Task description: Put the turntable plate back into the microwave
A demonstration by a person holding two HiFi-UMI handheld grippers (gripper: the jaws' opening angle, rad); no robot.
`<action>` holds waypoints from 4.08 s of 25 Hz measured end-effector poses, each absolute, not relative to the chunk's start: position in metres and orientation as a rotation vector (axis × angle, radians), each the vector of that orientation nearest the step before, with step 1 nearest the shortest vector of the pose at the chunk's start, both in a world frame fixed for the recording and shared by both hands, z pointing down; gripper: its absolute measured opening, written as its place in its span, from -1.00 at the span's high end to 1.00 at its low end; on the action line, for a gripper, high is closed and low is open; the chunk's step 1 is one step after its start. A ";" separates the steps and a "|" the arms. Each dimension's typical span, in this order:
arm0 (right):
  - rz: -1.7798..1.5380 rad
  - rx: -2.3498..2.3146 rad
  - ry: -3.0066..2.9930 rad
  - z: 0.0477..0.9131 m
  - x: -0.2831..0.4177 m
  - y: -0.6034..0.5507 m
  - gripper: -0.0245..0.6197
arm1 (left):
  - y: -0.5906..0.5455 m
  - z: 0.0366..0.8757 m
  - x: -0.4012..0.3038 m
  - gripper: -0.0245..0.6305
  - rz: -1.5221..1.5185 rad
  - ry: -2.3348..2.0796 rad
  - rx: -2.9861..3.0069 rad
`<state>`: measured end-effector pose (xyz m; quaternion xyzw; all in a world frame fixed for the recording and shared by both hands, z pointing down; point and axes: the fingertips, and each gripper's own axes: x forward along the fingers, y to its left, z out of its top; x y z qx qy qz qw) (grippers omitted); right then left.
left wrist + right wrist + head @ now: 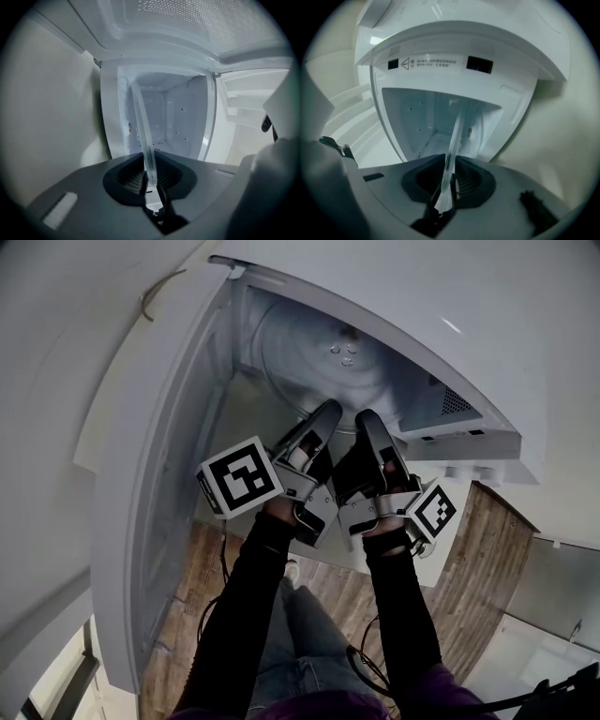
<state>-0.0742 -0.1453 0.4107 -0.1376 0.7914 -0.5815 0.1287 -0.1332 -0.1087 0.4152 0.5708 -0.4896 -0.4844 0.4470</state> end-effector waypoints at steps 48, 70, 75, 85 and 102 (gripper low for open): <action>-1.286 -0.652 2.729 0.409 -0.077 -0.168 0.56 | -0.156 0.431 -0.154 0.76 -1.244 -1.140 1.230; -1.309 -0.523 2.778 0.411 -0.106 -0.141 0.79 | -0.158 0.433 -0.152 0.78 -1.195 -1.136 1.197; -1.285 -0.549 2.769 0.410 -0.106 -0.142 0.79 | -0.159 0.433 -0.151 0.79 -1.146 -1.120 1.198; -1.301 -0.581 2.751 0.414 -0.105 -0.149 0.80 | -0.155 0.432 -0.145 0.75 -1.016 -1.143 1.276; -1.321 -0.602 2.738 0.420 -0.110 -0.161 0.80 | -0.145 0.438 -0.146 0.71 -0.970 -1.220 1.238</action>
